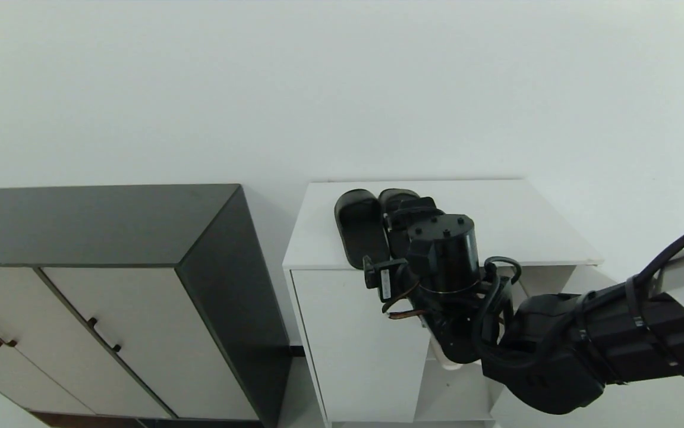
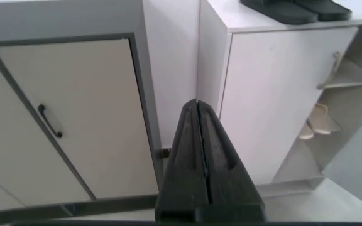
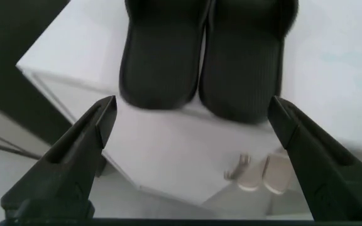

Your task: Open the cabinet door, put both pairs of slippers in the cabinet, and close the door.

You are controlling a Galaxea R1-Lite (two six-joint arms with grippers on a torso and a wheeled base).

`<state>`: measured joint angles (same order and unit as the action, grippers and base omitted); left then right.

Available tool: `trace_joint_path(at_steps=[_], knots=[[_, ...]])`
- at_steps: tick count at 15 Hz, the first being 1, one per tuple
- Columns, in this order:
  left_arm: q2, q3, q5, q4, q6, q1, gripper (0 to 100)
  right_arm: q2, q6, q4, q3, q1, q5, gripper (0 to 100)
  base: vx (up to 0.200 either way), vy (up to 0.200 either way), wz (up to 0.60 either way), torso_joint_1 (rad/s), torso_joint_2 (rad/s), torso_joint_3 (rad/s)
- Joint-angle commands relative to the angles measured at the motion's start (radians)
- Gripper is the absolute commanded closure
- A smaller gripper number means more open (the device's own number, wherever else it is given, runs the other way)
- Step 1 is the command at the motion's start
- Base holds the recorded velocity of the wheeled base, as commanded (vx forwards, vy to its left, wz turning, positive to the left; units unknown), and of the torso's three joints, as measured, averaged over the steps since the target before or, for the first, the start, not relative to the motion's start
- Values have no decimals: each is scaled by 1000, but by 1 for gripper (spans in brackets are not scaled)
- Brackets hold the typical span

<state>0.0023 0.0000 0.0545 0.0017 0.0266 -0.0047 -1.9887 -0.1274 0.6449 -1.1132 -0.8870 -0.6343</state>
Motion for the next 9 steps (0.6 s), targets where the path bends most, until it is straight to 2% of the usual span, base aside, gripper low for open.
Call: trace_joint_path(at_steps=[1, 5, 9], knots=[[1, 0, -1, 0, -1, 0, 100, -15, 0, 2, -2, 0, 1, 0, 200, 0, 0, 7, 2, -2], [1, 0, 1, 0, -1, 0, 100, -78, -3, 6, -50, 7, 1, 0, 200, 0, 0, 2, -1, 0], [1, 0, 1, 0, -1, 0, 100, -186, -9, 73, -114, 37, 2, 0, 0, 0, 0, 0, 0, 0]])
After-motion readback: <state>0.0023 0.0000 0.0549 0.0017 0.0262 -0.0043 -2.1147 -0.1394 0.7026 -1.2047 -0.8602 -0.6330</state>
